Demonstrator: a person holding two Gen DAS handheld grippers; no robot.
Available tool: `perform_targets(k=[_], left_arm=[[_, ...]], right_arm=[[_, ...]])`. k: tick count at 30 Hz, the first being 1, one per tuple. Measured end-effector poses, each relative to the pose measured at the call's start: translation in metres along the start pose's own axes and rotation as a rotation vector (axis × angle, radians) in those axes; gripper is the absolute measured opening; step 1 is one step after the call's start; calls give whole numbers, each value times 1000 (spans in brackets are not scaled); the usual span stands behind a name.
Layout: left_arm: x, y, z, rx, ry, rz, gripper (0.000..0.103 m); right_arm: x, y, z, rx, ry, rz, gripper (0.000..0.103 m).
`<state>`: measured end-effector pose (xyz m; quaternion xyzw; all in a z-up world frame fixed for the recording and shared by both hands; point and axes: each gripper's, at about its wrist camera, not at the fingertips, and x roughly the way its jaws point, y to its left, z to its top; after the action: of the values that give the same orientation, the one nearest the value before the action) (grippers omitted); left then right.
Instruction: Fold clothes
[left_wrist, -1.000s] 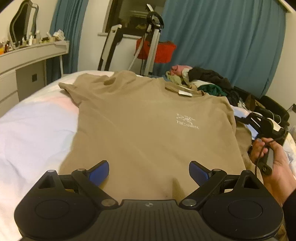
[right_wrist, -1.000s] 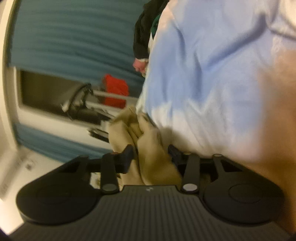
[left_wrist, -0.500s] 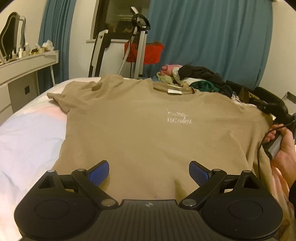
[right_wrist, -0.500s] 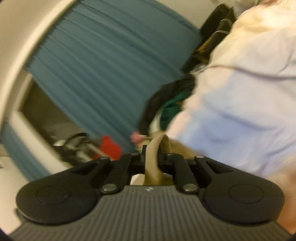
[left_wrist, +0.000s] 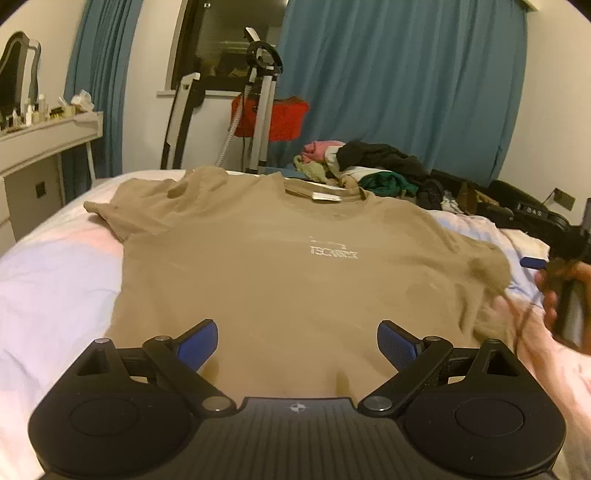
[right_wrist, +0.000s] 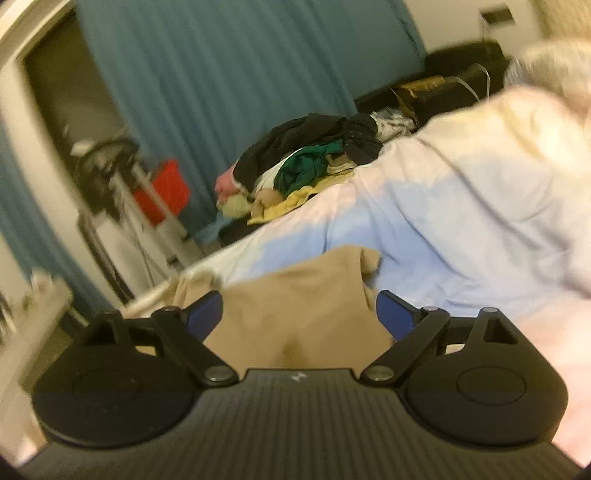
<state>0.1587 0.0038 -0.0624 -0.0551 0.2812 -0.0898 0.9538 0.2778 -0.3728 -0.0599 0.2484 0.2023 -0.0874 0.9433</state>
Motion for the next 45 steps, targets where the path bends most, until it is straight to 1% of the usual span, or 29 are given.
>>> perform_targets(k=[2,5,7,9,13,15,16,17,19,20,21,24,26,27,29,30,31,32,35,37,39,42,45], left_arm=[[-6,-2,-4,-5,13,-28,95],[-19,-10,-10,21,15,-75,94],[-29,-17,-15,50,10,-110,94],[-42,-24,-20,84,5,-155,94],[-66,-40,-30,117,11,-255,92],[-73,-51,-37,110,31,-297,90],[-75,-58,-41,99,49,-324,87],[-74,-65,-44,82,76,-357,83],[-70,-79,-52,60,124,-420,77],[-67,-88,-56,64,143,-444,73],[-63,-97,-62,80,159,-461,71],[-50,-126,-81,158,211,-483,63],[-39,-141,-94,210,253,-494,51],[-35,-148,-101,234,272,-498,48],[-28,-156,-112,268,300,-504,39],[-26,-159,-117,278,310,-505,37],[-25,-161,-119,278,313,-515,18],[-26,-163,-118,273,308,-537,3],[-31,-168,-116,267,289,-604,3],[-37,-181,-115,308,269,-636,3],[-32,-193,-115,296,291,-660,2],[-16,-207,-121,277,338,-662,2],[0,-219,-130,312,369,-629,2]], right_arm=[[-32,6,-5,-56,22,-17,91],[-85,18,-13,-95,87,-40,91],[-127,27,-17,-98,110,-18,91],[-165,30,-21,-88,103,43,91],[-224,21,-39,-59,41,93,91],[-253,17,-48,-44,10,117,91],[-259,11,-52,-31,8,99,91],[-262,7,-55,-17,8,87,91],[-268,0,-57,24,5,79,92],[-269,-2,-56,43,-1,84,92],[-269,-5,-55,61,-6,89,92],[-269,-11,-54,95,-17,95,92],[-267,-13,-55,106,-14,98,92],[-265,-14,-55,111,-10,99,92],[-261,-17,-56,127,3,106,92],[-261,-18,-57,132,10,110,92],[-260,-19,-58,138,17,114,92],[-260,-20,-58,139,22,116,92],[-260,-21,-59,136,13,119,92],[-261,-22,-58,134,0,132,92],[-260,-22,-58,135,-6,137,92],[-258,-24,-56,137,-8,137,92],[-256,-25,-56,139,-8,139,92]])
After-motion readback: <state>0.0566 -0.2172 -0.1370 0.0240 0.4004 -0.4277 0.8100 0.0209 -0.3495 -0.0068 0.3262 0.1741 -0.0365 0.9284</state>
